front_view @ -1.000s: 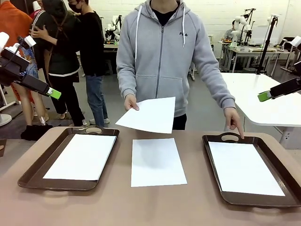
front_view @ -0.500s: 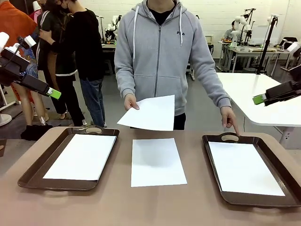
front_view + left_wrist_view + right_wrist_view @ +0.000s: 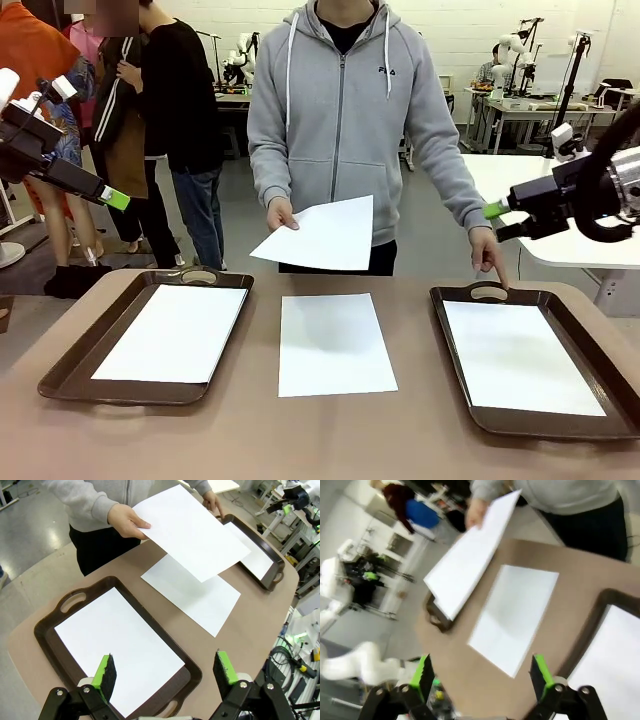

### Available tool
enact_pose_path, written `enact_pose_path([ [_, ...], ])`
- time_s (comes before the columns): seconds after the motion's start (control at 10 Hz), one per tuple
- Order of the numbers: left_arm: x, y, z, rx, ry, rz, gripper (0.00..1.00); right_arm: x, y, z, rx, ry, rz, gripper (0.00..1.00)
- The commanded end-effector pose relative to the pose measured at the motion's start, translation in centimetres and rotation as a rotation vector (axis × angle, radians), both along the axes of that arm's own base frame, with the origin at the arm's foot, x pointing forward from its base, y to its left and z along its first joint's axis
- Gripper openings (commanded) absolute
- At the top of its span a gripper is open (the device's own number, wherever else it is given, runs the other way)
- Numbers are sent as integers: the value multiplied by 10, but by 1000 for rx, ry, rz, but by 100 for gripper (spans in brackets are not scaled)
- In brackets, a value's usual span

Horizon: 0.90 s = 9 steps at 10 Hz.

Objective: Sort the A4 documents.
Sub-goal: Receive the A4 Paper.

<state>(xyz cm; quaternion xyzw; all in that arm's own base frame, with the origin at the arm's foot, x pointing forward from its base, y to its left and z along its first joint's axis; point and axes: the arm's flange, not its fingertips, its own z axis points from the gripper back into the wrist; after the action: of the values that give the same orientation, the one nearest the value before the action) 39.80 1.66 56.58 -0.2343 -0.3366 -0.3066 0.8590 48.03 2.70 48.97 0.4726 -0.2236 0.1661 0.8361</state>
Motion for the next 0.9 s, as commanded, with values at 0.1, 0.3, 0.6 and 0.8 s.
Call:
enact_pose_path([
  [0.1, 0, -1, 0, 5, 0, 1, 100, 53, 10, -29, 304, 222, -17, 100],
  [0.3, 0, -1, 0, 5, 0, 1, 100, 84, 34, -56, 348, 314, -34, 100],
  [0.6, 0, -1, 0, 5, 0, 1, 100, 109, 69, -79, 343, 401, -48, 100],
  [0.8, 0, -1, 0, 5, 0, 1, 100, 115, 95, -88, 353, 459, -29, 100],
])
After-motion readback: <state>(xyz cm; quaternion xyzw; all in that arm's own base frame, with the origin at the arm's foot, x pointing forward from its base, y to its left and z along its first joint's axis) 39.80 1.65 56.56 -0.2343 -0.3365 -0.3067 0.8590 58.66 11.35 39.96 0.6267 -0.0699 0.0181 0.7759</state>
